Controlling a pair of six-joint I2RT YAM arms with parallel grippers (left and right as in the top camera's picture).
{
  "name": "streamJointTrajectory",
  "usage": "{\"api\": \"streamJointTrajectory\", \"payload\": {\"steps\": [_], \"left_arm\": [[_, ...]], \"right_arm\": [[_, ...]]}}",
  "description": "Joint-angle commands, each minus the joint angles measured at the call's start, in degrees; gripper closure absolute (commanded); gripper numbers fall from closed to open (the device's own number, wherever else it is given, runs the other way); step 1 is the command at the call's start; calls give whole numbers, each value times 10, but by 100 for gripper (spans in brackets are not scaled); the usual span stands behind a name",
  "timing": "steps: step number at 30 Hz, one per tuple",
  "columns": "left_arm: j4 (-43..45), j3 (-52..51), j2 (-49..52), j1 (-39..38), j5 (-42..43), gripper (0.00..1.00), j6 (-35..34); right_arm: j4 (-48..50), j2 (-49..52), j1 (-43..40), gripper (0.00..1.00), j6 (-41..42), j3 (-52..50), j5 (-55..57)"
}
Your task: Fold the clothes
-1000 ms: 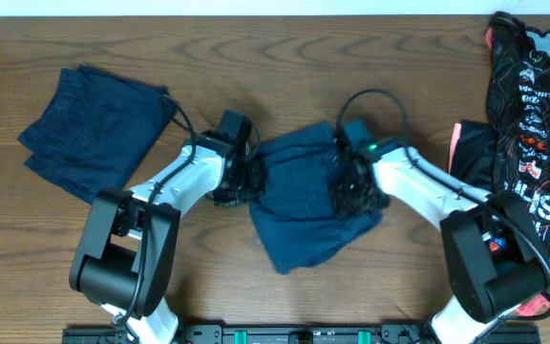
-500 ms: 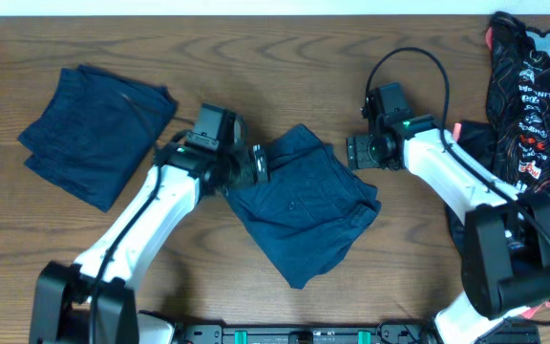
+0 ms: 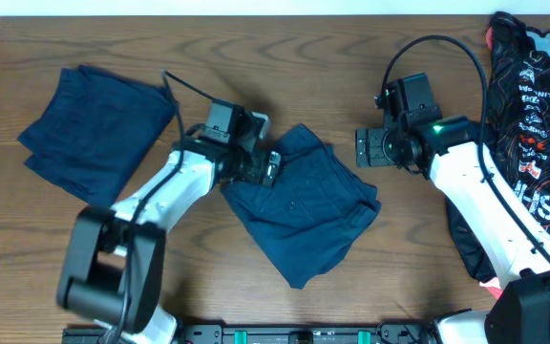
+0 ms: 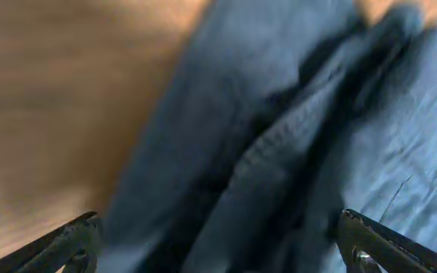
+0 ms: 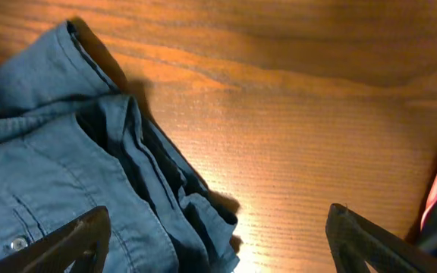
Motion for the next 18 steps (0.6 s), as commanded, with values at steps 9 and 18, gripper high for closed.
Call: {"api": "streamJointTrajectory", "payload": {"steps": [9,18], "left_arm": [[-23,2,99,-1,70,62,36],[-30,46,24,49,3,94,0]], "right_arm": [[-9,-5,3,11,16,7,0],[-14,-5,3,11,15,7,0]]}}
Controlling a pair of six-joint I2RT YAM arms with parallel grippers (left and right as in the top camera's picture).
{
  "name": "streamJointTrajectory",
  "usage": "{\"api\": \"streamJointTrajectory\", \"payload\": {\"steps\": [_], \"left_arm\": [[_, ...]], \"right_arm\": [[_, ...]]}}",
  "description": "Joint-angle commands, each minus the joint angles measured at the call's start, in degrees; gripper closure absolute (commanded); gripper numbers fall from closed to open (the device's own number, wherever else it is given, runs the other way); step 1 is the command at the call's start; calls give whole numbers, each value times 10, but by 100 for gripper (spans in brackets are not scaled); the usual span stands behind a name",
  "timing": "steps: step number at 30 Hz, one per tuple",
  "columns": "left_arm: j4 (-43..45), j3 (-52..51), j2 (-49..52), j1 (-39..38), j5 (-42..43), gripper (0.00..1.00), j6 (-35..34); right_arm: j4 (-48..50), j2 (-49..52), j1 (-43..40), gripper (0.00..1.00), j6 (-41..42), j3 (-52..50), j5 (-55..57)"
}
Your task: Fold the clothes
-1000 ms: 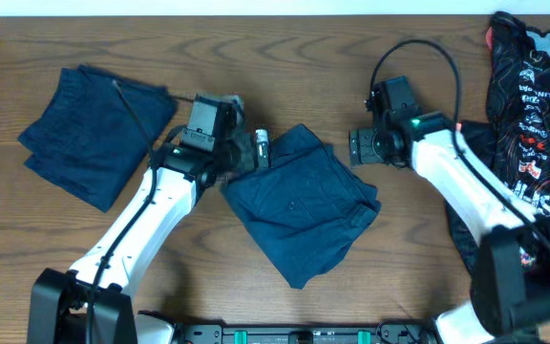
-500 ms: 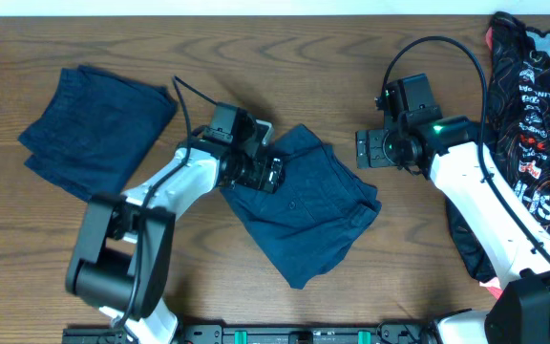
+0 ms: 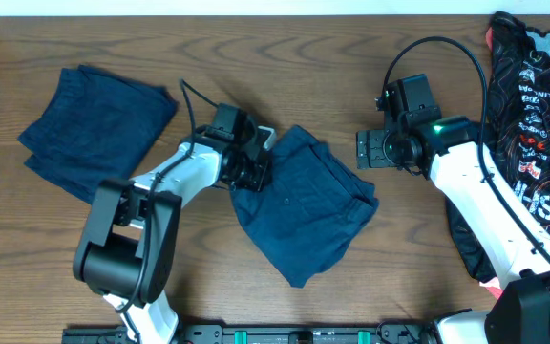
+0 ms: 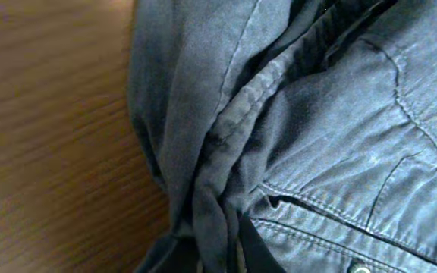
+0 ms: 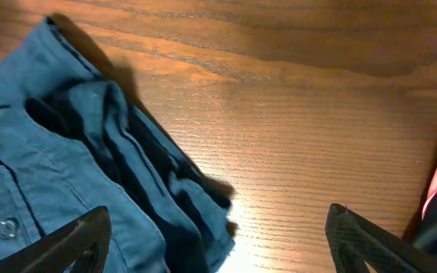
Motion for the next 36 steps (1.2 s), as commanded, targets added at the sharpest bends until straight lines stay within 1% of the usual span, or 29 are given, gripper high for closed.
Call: {"api": "streamJointTrajectory", "payload": {"steps": [1,7,10,13,17,18,20,21,22,23,24,27,30,33,36], "left_arm": [[-5,39,-61,46,-80,94,-30],[17,80,-169,147,-233,94,-46],[42,80,-200,210,-287,94,-46],[56,80,-205,279,-322,94,-46],[56,80,-191,366,-326,93,-73],[53,79,-186,387,-326,91,-84],[45,79,-173,421,-326,56,-113],[41,79,-167,434,-326,29,-124],[37,79,-163,446,-326,17,-132],[32,79,-159,459,-326,6,-140],[29,79,-158,468,-326,2,-151],[27,79,-159,487,-321,2,-190],[27,79,-163,487,-268,2,-192],[28,79,-164,465,-191,2,-191],[28,79,-164,413,-159,2,-168]], "right_arm": [[-5,-5,3,11,9,7,0],[-15,-5,3,11,9,7,4],[-15,-5,3,12,9,7,4],[-15,-5,3,11,9,7,4],[-17,-5,3,11,9,7,4],[-17,-5,3,11,9,7,4],[-17,-5,3,12,9,7,4],[-17,-5,3,11,9,7,4],[-17,-5,3,11,9,7,4],[-18,-5,3,11,9,7,4],[-18,-5,3,11,9,7,4],[-22,-5,3,11,9,7,4],[-23,-5,3,11,9,7,4],[-20,-5,3,8,9,7,4],[-1,-5,3,3,21,7,3]]}}
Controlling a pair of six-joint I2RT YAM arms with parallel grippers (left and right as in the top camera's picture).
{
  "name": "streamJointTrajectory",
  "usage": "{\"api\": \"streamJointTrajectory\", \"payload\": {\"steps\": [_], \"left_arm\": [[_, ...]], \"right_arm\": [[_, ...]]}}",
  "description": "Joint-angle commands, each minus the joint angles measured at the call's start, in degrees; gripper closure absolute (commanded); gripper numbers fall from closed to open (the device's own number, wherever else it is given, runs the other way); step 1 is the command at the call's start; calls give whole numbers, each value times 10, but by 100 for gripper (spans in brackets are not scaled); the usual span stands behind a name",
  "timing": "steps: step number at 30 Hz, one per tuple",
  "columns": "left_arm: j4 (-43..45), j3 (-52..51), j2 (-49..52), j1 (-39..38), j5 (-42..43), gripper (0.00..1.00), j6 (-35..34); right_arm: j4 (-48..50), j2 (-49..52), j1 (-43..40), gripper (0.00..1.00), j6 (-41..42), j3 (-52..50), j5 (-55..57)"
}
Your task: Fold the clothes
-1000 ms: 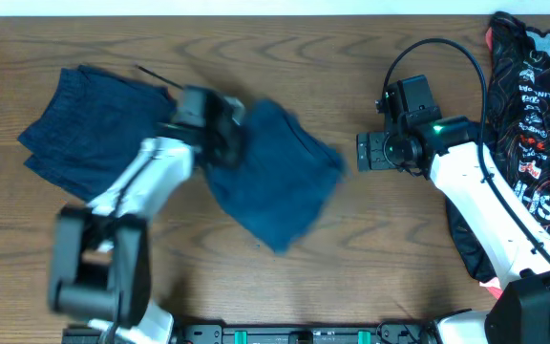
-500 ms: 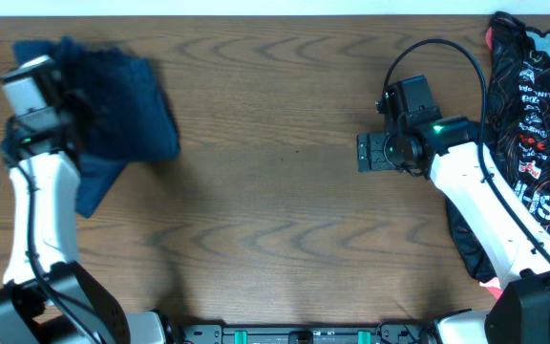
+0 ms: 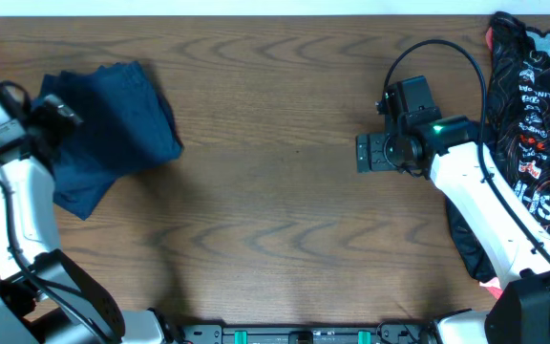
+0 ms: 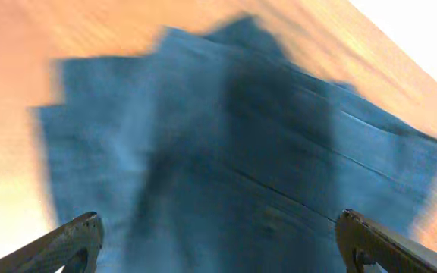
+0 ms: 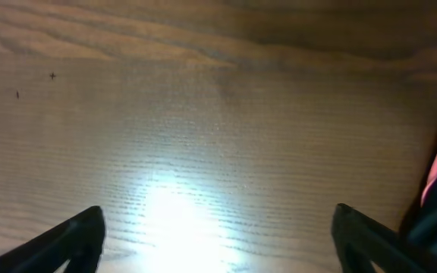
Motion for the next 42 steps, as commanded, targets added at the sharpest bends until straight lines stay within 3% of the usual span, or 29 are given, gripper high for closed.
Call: {"api": "streamJointTrajectory", "payload": {"steps": [1,6,10,15,18,24,34,42], "left_arm": [[-1,-1,-4,-69,69,2,25],[-46,-1,-4,-210,66,2,82],[-167,-1,-5,-296,66,2,105],[-335,-1,-8,-336,64,2,105],[-382,-2,-30,-336,60,2,105],[-353,-60,-179,-342,12,2,105],[-187,-271,-648,-375,-30,2,98],[-194,-272,-841,-375,-30,2,98]], "right_arm": [[21,-5,3,1,16,7,-2],[76,-5,-12,1,1,7,-51],[72,-5,-36,1,-53,7,-71],[-12,-11,-77,1,-27,7,-74],[-37,-33,-100,1,-6,7,-74],[-35,-137,-104,1,-1,-10,-69],[141,-509,-25,1,29,-245,64],[8,-659,-25,1,29,-282,64]]}}
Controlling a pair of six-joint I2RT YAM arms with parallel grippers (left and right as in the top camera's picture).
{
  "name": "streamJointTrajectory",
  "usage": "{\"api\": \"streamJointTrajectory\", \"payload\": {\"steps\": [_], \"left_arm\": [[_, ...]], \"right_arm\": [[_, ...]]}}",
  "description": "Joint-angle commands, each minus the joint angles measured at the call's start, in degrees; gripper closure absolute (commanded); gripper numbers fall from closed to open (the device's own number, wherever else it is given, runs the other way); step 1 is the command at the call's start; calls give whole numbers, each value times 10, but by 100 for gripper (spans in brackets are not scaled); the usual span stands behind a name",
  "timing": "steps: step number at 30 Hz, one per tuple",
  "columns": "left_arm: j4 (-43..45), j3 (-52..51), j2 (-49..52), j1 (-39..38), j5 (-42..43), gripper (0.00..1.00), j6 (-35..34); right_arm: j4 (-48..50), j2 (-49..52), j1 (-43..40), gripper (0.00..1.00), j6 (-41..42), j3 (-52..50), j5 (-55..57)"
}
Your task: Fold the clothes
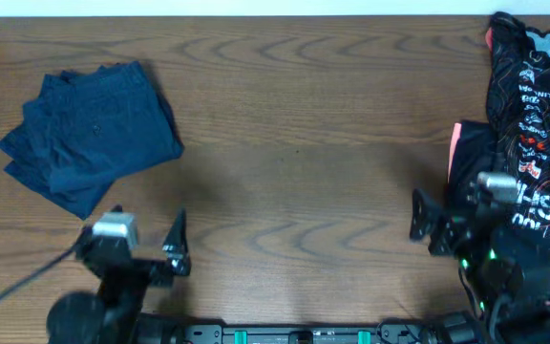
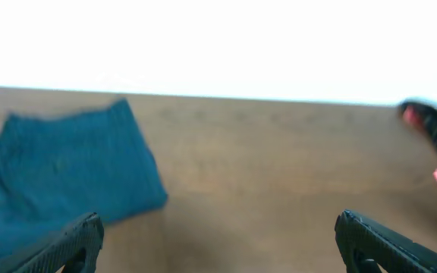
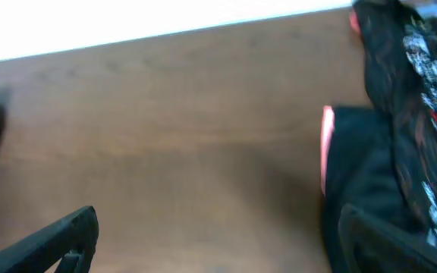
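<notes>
Folded dark blue clothes (image 1: 89, 129) lie stacked at the table's far left, also seen in the left wrist view as a blue stack (image 2: 59, 174). A heap of black printed clothes with red trim (image 1: 533, 115) sits at the right edge, showing in the right wrist view as the heap (image 3: 412, 114). My left gripper (image 1: 132, 253) is drawn back at the near left edge, open and empty (image 2: 218, 231). My right gripper (image 1: 461, 225) is drawn back at the near right beside the heap, open and empty (image 3: 218, 231).
Brown wooden table (image 1: 294, 172) between the stack and the heap. A white wall runs along the far edge (image 2: 218, 38).
The left gripper was open over the blue stack at far left, the right gripper above the table's right half. Both arms are now drawn back to the near edge, still open.
Blue shorts lay in the middle with my left gripper open at their edge. Then it was shut on that edge. Then the shorts lay on the blue stack at far left and the gripper was open. Both arms now sit at the near edge.
</notes>
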Motion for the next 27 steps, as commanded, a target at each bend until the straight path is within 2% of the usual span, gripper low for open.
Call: {"api": "streamJointTrajectory", "payload": {"steps": [1,9,19,24,27], "left_arm": [[2,-3,-40,-3,-8,2,-1],[-27,-3,-52,-3,-8,2,-1],[-167,-3,-52,-3,-8,2,-1],[-242,-3,-52,-3,-8,2,-1],[-245,-3,-52,-3,-8,2,-1]], "right_arm": [[-47,-28,8,1,8,-5,14],[-202,-32,8,1,7,-5,14],[-204,-31,8,1,10,-5,11],[-202,-73,-15,1,10,-9,0],[-161,-117,-44,1,-26,-28,3]]}}
